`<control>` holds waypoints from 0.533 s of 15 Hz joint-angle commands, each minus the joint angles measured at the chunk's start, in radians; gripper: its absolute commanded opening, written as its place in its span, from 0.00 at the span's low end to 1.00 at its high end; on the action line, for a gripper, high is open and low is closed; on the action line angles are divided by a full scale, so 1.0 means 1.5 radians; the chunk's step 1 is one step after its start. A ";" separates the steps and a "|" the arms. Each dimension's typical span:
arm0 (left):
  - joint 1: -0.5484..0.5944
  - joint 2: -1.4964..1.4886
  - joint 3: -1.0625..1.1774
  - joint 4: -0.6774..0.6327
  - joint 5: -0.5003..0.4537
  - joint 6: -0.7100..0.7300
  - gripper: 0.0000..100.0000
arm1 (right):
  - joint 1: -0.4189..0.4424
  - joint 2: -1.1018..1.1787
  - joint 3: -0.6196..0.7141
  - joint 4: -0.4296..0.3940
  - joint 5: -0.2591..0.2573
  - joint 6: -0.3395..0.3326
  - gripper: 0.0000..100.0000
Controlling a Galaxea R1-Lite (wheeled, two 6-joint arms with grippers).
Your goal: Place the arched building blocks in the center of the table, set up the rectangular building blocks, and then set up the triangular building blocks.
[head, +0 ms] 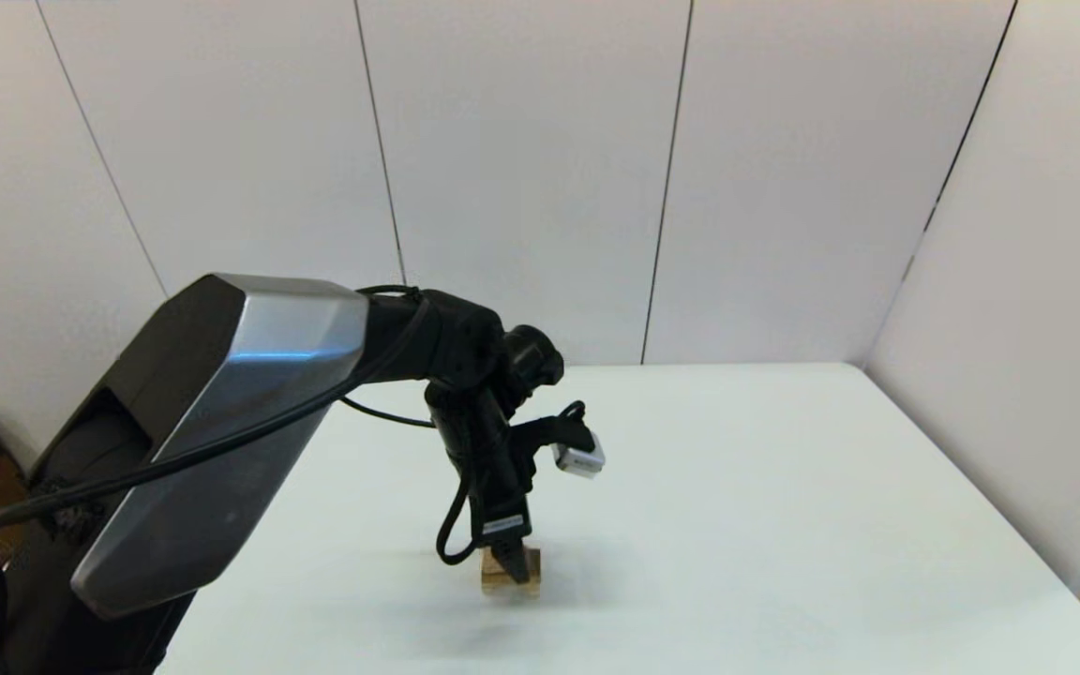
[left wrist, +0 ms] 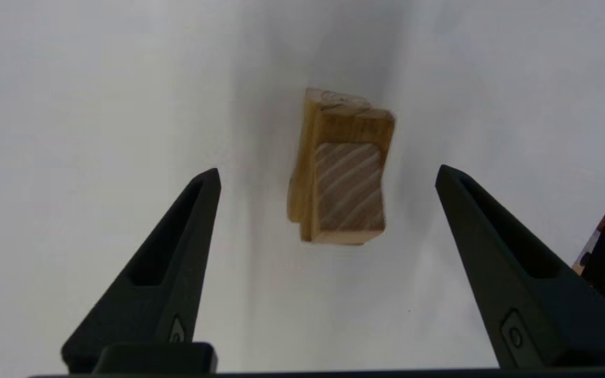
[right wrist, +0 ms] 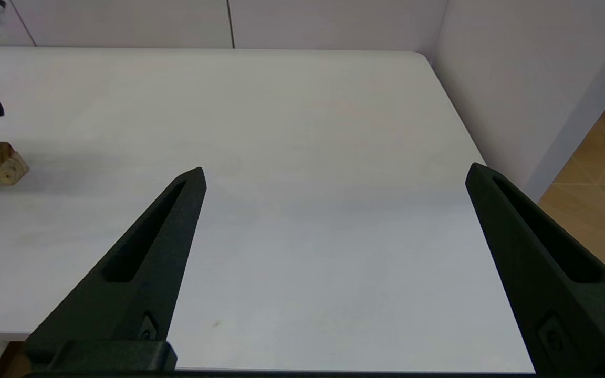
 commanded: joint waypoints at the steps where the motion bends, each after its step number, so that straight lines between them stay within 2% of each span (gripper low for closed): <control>1: 0.025 -0.033 -0.003 0.000 -0.003 -0.007 1.00 | 0.000 -0.001 0.000 0.000 0.000 0.000 1.00; 5: 0.077 -0.090 0.011 0.015 -0.006 -0.048 1.00 | 0.000 -0.001 0.000 0.001 0.000 0.000 1.00; 8: 0.131 -0.175 0.079 0.024 -0.005 -0.099 1.00 | 0.000 -0.001 0.000 0.000 0.000 -0.001 1.00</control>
